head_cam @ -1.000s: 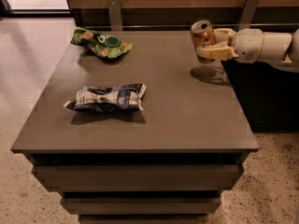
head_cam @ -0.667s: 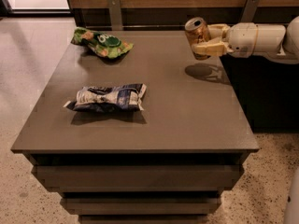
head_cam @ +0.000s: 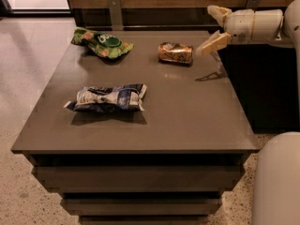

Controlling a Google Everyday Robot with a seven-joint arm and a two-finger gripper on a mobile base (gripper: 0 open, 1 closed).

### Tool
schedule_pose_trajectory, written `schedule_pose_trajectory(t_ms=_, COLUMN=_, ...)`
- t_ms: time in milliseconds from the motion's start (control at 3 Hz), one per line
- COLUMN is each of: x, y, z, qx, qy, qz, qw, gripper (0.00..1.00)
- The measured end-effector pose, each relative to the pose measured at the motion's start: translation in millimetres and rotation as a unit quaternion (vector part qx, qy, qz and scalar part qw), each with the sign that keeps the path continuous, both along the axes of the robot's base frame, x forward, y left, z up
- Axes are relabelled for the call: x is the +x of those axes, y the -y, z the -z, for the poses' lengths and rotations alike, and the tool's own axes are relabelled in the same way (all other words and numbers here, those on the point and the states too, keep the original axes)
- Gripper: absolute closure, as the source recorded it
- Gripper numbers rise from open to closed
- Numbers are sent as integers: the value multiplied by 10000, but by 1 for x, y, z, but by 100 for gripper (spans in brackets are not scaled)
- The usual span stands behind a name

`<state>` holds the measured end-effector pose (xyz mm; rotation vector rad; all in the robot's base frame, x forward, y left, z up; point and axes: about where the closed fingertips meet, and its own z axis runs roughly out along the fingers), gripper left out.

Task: Place orange can upright

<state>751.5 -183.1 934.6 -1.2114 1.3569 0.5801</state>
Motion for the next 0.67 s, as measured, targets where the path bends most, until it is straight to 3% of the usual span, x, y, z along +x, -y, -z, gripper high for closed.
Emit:
schedule_pose_trajectory(t_ms=333, x=0, y=0, z=0, qx=0, qy=0, qz=-1, qw=10000, gripper=0)
schedule_pose_trajectory(t_ms=667, x=-4, y=-3, z=3, qx=-249, qy=-84, qz=-21, qw=9997, gripper=0)
